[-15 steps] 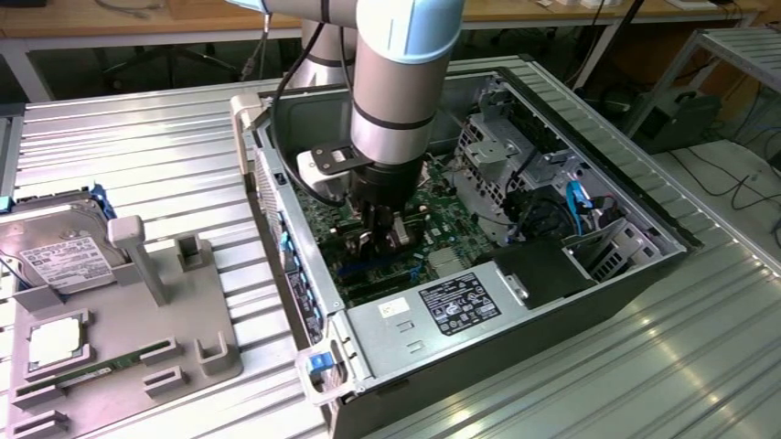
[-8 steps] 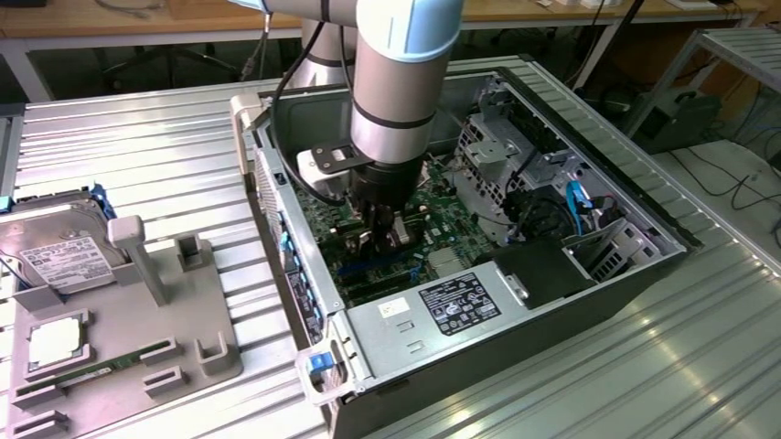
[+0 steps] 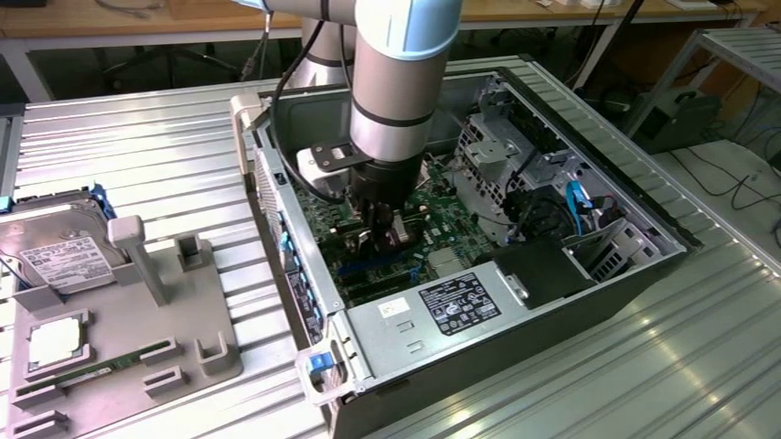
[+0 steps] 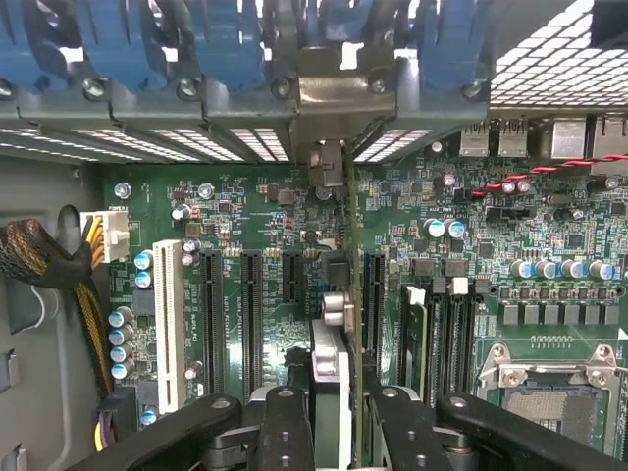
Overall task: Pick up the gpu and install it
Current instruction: 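Insert the gpu into the slot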
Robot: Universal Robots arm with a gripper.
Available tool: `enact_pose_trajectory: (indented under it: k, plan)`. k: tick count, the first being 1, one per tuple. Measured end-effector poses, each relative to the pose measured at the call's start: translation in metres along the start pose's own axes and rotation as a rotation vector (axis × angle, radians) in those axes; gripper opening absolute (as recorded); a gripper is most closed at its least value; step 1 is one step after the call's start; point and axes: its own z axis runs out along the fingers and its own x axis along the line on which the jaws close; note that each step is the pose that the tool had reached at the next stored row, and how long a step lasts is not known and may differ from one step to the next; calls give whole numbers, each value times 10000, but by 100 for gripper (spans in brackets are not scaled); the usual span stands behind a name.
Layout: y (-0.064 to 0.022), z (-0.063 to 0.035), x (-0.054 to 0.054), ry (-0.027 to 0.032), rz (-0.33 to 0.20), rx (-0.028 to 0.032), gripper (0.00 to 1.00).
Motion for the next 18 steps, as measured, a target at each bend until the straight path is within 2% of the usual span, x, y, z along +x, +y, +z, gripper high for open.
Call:
enact_pose_trajectory:
  k: [3,9,18]
  plan:
    - [-27,1,1,0,-1,1,28]
    - [-28,-7,0,1,-1,5,28]
    - [-29,-53,1,-6,-1,76,28]
